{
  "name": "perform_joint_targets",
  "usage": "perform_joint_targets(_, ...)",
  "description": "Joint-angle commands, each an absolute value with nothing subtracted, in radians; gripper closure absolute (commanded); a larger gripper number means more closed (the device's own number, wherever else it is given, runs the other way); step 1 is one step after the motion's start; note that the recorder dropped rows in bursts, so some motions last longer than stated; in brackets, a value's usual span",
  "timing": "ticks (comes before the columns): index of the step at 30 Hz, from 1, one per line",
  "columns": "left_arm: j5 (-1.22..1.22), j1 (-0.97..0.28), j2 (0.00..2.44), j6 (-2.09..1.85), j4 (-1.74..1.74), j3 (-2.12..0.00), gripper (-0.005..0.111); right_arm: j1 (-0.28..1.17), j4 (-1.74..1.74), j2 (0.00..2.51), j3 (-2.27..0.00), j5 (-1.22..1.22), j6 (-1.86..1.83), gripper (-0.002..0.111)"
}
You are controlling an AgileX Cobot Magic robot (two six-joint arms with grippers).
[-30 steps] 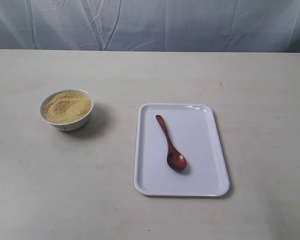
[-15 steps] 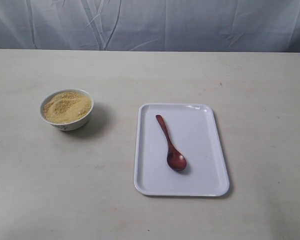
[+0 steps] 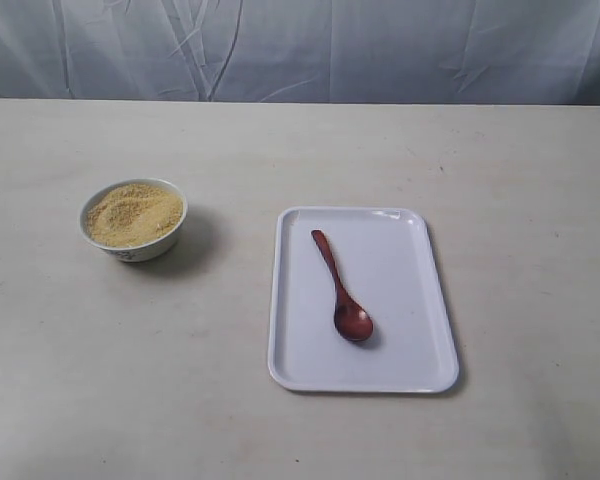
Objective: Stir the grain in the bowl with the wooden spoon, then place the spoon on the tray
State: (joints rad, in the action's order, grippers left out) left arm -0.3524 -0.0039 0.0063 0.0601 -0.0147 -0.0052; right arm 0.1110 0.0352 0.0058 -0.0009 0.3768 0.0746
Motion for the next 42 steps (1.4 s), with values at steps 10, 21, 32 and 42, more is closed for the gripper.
perform_joint_targets(10, -0.336, -0.002, 0.000, 0.040, 0.005, 0.000, 0.107, 0.105, 0.031, 0.000, 0.000, 0.362, 0.071, 0.106)
perform_joint_targets(21, -0.336, -0.002, 0.000, 0.042, 0.000, 0.000, 0.107, 0.105, 0.034, 0.000, 0.000, 0.364, 0.071, 0.106)
perform_joint_targets(32, -0.336, -0.002, 0.000, 0.042, 0.000, 0.000, 0.107, 0.105, 0.032, 0.000, 0.000, 0.364, 0.069, 0.106)
perform_joint_targets(42, -0.336, -0.002, 0.000, 0.042, 0.000, 0.000, 0.107, 0.105, -0.043, 0.000, 0.000, 0.362, 0.046, 0.106)
